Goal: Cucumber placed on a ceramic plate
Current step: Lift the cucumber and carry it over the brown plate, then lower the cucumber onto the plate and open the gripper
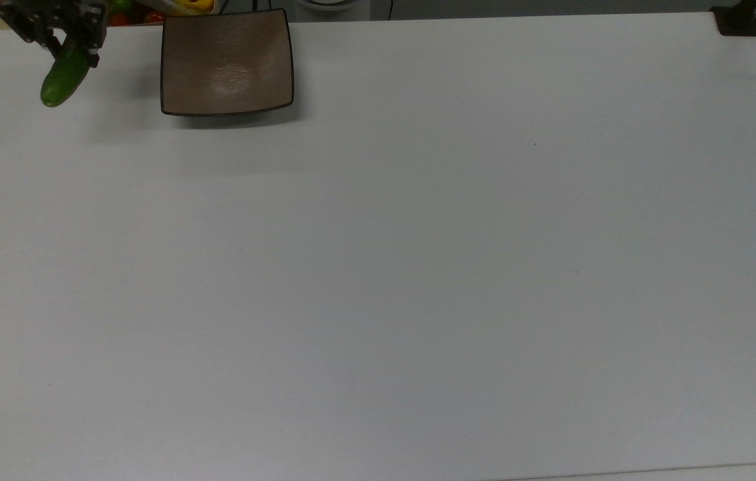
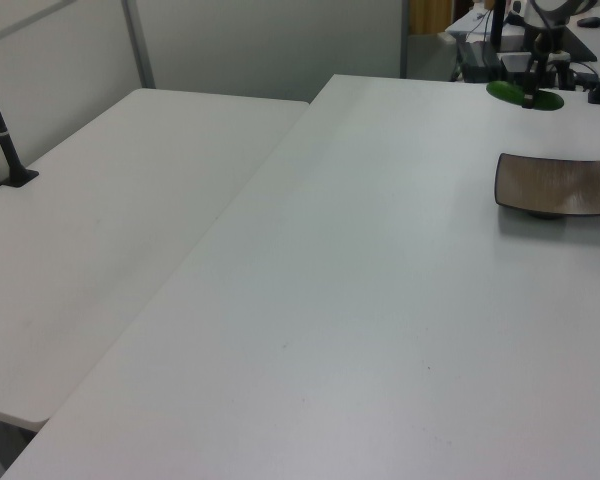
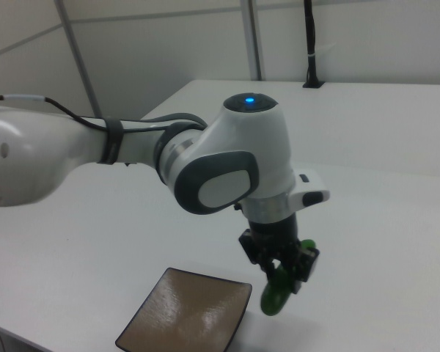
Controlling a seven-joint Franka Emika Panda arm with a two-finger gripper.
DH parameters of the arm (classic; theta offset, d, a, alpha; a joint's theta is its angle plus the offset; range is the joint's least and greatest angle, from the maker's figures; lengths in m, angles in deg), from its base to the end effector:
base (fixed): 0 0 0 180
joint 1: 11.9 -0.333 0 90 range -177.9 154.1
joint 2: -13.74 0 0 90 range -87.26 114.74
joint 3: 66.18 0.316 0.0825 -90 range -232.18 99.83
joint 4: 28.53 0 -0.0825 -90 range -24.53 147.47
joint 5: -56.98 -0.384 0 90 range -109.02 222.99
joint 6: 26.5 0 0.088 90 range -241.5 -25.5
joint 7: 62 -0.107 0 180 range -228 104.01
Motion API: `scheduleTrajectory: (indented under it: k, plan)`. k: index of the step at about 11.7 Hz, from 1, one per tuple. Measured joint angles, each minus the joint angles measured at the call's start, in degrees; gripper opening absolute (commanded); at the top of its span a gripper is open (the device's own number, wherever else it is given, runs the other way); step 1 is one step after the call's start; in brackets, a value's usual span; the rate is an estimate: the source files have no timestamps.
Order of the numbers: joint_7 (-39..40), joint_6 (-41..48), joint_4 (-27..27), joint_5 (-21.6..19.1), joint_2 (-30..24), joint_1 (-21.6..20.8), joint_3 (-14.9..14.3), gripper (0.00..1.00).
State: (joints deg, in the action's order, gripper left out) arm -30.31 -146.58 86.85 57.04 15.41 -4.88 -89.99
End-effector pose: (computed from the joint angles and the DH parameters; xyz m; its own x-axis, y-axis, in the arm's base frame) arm 0.4854 -0.2881 0.4445 0.9990 0.0168 0.0404 0.0152 -0.9991 0.0399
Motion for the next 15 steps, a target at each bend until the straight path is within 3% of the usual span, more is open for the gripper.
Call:
scheduleTrajectory:
  k: [6,8,9,11,15]
  plan:
    - [0.52,-0.6,13.74,-0.09,-7.59,-4.29,1.47,0.1]
    - [0.62,-0.62,15.62,-0.09,-8.59,-5.67,1.52,0.64]
    - [0.63,-0.68,16.21,-0.09,-8.63,-6.68,1.54,0.81]
    - [0.62,-0.92,16.79,-0.09,-8.55,-7.91,1.55,1.0]
    - [0.37,-2.37,16.9,-0.09,-8.53,-7.96,1.55,1.0]
